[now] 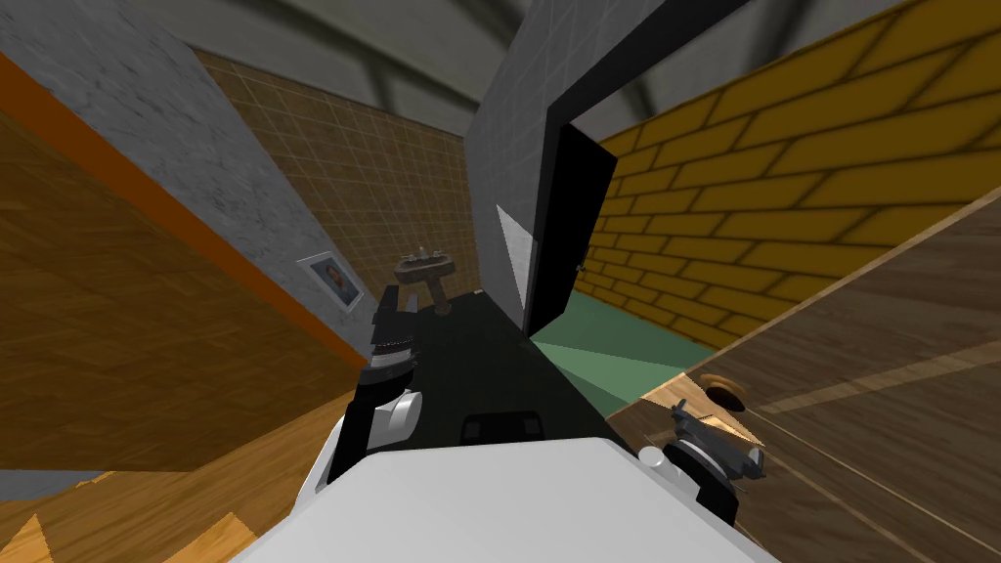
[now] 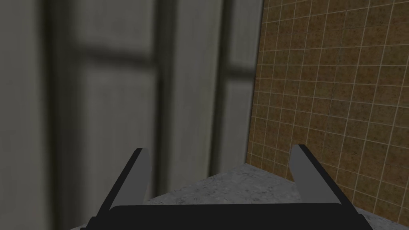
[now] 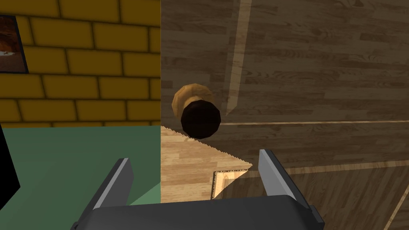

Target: Push the door open

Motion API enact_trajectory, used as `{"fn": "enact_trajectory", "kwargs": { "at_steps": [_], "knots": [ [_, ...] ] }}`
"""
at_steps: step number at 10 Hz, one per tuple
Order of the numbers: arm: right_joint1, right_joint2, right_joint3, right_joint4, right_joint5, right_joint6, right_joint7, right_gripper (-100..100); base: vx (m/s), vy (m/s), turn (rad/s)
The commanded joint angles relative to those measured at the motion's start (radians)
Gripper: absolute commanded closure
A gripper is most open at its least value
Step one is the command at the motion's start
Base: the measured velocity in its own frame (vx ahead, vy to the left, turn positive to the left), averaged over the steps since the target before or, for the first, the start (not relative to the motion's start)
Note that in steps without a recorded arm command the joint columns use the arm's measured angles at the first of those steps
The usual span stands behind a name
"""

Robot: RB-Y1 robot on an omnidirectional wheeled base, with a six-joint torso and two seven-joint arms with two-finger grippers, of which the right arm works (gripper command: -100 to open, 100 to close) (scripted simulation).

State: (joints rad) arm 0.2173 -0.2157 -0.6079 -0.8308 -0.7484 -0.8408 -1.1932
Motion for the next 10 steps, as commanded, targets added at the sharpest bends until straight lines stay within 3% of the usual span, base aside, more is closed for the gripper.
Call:
{"fn": "enact_trajectory", "kwargs": {
  "at_steps": [1,3,10],
  "knots": [
    [0.0,0.003,-0.012,0.011,-0.015,0.001,-0.017,-100,-0.029,0.047,0.133],
    [-0.002,0.002,-0.017,0.022,-0.021,-0.002,-0.026,-100,-0.03,0.037,0.118],
    [-0.002,0.002,-0.017,0.022,-0.021,-0.002,-0.026,-100,-0.001,0.0,0.006]
  ]
}}
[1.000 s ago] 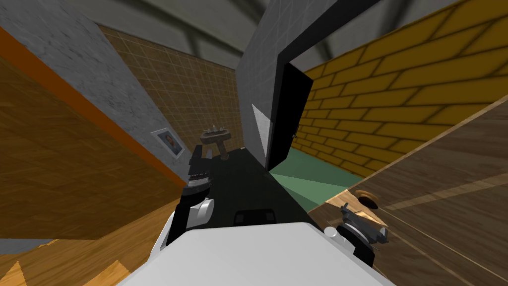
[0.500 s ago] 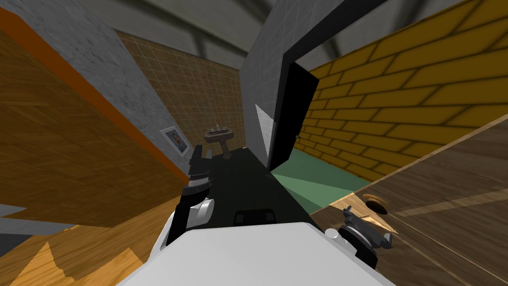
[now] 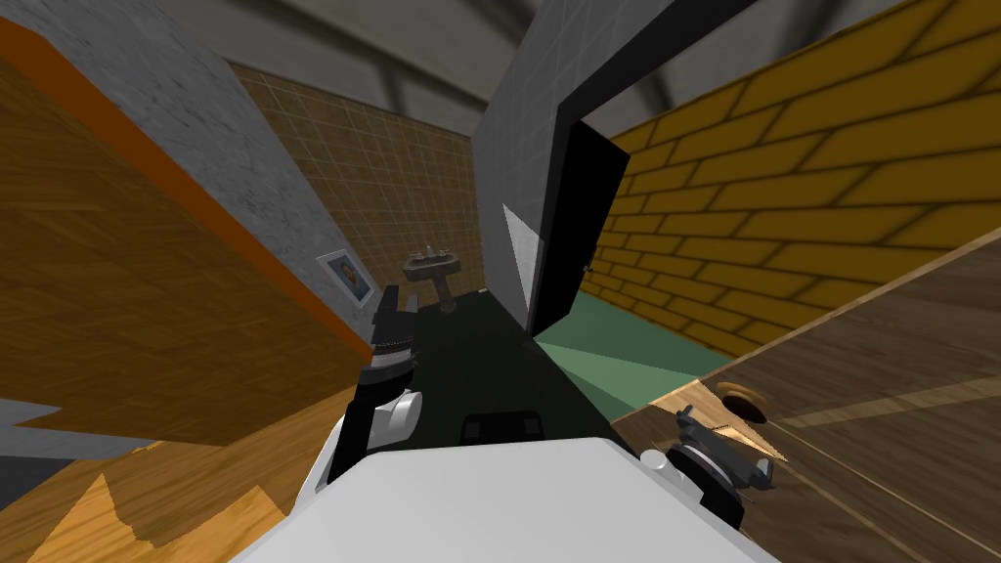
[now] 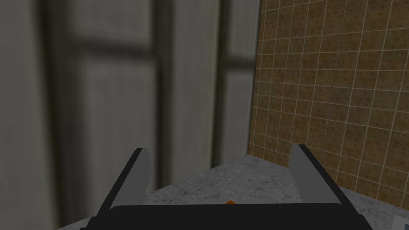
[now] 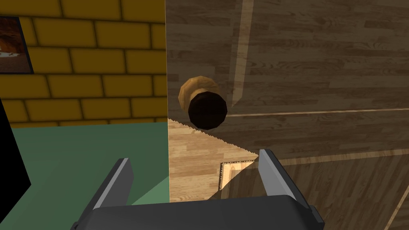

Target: Push the door open

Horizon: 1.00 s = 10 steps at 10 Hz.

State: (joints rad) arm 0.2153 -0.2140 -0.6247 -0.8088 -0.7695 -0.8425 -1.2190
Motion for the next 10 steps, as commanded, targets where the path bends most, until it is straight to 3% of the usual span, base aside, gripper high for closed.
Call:
{"fn": "enact_trajectory", "kwargs": {
  "at_steps": [1,10],
  "knots": [
    [0.0,0.0,0.0,0.0,0.0,0.0,0.0,-100,0.005,-0.007,-0.019],
    [0.11,-0.008,0.128,-0.007,0.056,-0.028,-0.213,-100,0.006,-0.062,-0.015]
  ]
}}
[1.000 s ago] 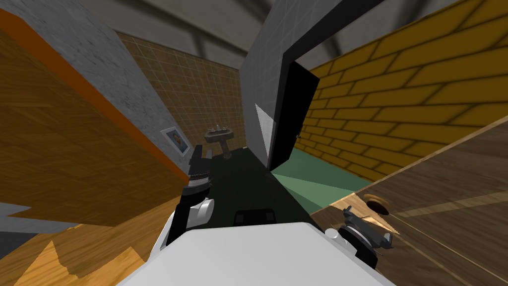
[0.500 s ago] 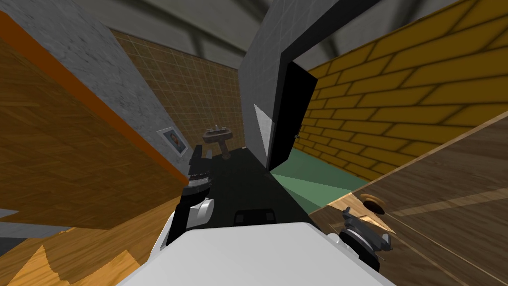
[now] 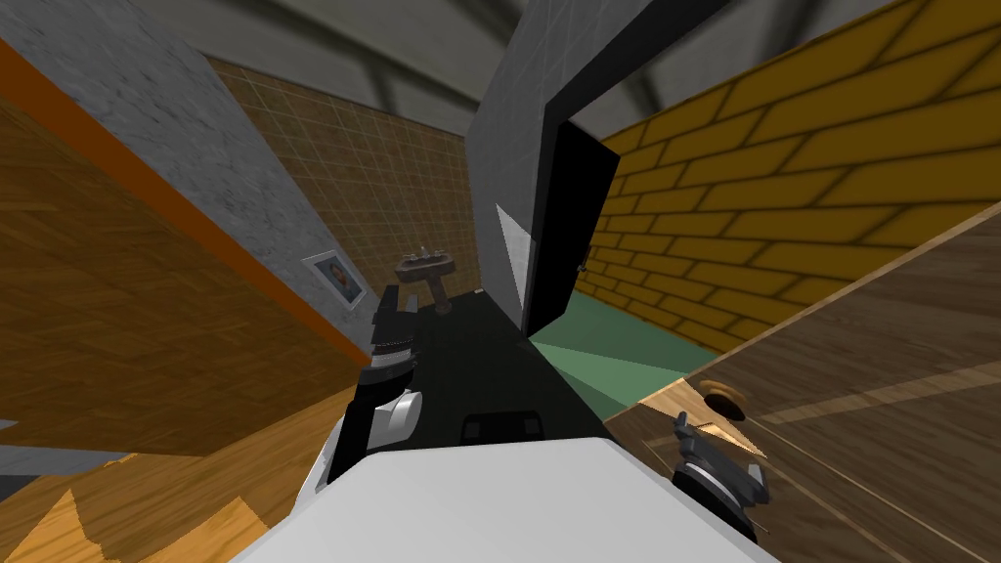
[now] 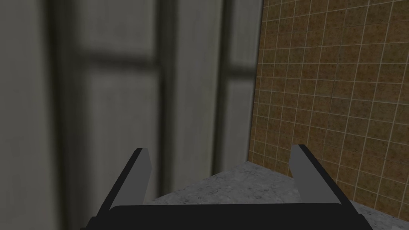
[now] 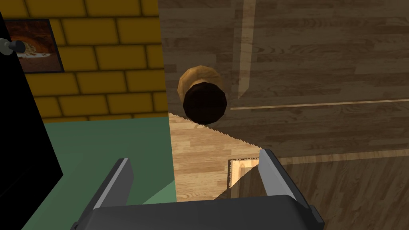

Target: Push the door open

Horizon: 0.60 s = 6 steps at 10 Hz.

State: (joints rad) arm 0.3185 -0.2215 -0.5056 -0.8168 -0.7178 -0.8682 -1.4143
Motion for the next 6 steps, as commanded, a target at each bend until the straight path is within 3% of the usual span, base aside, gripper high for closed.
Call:
{"fn": "enact_trajectory", "kwargs": {
  "at_steps": [1,3,4,6],
  "knots": [
    [0.018,-0.002,0.022,0.0,0.01,-0.005,-0.038,-100,0.005,-0.052,-0.021],
    [0.035,-0.003,0.041,-0.001,0.018,-0.01,-0.07,-100,0.002,-0.031,-0.009],
    [0.029,-0.003,0.035,-0.001,0.015,-0.007,-0.059,-100,0.001,-0.016,0.0],
    [0.024,-0.003,0.034,0.003,0.015,-0.008,-0.059,-100,0.049,-0.135,0.006]
  ]
}}
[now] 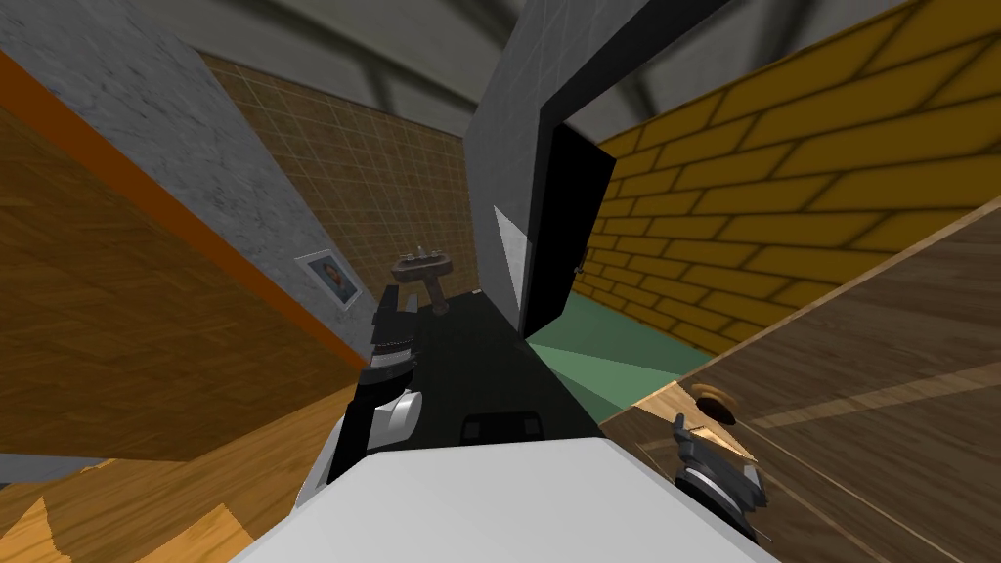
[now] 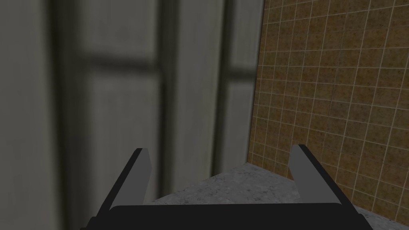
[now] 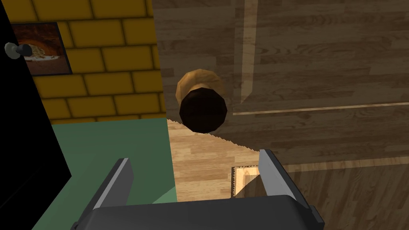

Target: Push the door open

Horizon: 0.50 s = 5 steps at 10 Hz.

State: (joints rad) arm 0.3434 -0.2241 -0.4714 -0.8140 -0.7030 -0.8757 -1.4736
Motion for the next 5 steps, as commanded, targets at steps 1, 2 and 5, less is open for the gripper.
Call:
{"fn": "enact_trajectory", "kwargs": {
  "at_steps": [1,2,5],
  "knots": [
    [-0.006,0.0,-0.002,0.004,-0.001,0.0,0.003,-100,0.066,-0.182,0.015],
    [-0.008,0.0,-0.002,0.006,-0.001,0.0,0.004,-100,0.058,-0.184,0.011],
    [-0.021,0.0,-0.006,0.016,-0.003,-0.001,0.011,-100,0.08,-0.183,0.014]
  ]
}}
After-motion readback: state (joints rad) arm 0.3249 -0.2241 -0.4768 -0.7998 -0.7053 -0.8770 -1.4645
